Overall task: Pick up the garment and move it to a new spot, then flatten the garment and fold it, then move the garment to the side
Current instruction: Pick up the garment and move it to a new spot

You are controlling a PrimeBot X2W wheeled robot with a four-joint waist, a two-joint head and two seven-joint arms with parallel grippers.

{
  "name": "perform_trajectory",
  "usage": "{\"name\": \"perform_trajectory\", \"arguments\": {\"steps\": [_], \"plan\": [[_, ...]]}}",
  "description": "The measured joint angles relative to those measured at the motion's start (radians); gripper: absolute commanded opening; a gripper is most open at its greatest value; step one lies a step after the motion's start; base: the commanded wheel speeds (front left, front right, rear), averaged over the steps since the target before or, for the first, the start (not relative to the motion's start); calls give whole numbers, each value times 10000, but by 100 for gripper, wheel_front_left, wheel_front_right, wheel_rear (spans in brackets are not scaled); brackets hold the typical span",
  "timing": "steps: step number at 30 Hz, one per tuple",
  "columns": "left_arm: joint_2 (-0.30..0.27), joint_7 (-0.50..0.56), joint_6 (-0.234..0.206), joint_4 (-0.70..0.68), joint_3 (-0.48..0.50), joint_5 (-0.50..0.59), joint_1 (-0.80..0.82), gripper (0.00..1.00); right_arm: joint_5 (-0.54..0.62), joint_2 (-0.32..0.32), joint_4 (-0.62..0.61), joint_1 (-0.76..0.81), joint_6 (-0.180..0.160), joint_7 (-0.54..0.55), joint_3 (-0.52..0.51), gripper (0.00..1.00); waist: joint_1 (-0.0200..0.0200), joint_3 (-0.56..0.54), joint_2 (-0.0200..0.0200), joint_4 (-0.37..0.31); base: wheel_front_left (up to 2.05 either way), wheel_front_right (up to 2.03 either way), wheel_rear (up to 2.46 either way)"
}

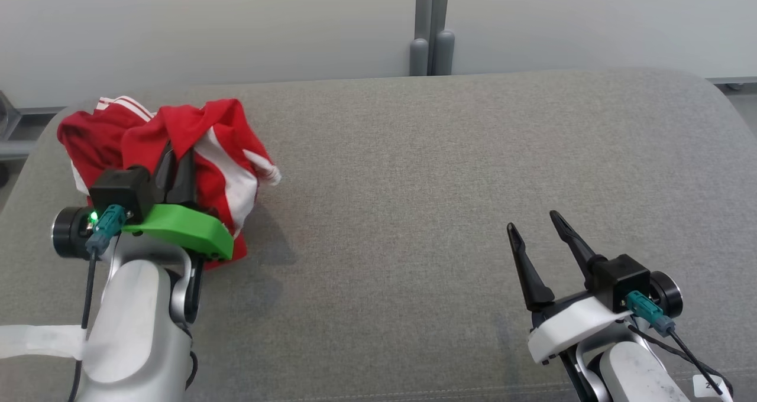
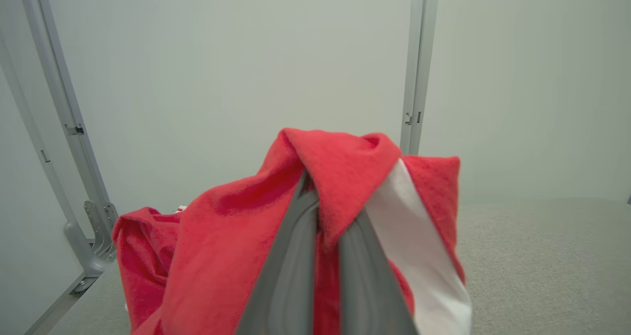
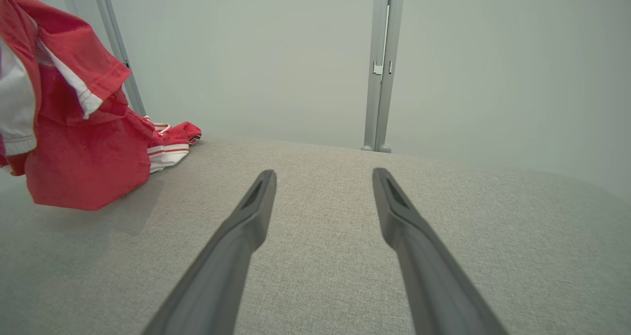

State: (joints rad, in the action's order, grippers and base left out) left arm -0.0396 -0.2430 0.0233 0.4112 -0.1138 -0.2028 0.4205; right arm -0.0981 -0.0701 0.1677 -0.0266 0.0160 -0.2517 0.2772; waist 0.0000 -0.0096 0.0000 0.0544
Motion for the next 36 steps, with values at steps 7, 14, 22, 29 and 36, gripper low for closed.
{"name": "perform_trajectory", "arguments": {"steps": [7,14,22,29,36], "plan": [[121,19,474,-922,-1091,-324,519,0,4,2,31,3,21,-2,104,100,0,-23,0,-450,0,0,0],[117,385,652,-1814,-2378,-968,1039,0,21,12,31,-14,90,0,196,100,0,86,0,-924,0,0,0],[102,802,451,-2550,-4345,-2602,1283,0,94,35,35,-209,194,-2,412,100,0,415,0,-1682,0,0,0],[75,1066,-360,-1781,-4955,-2849,1324,0,94,67,4,-631,276,-2,546,100,0,1015,0,-2400,0,0,0],[67,1371,-1018,192,-4759,-2219,1346,0,94,92,-56,-1177,360,-2,646,100,0,1640,0,-2933,0,0,0]]}}
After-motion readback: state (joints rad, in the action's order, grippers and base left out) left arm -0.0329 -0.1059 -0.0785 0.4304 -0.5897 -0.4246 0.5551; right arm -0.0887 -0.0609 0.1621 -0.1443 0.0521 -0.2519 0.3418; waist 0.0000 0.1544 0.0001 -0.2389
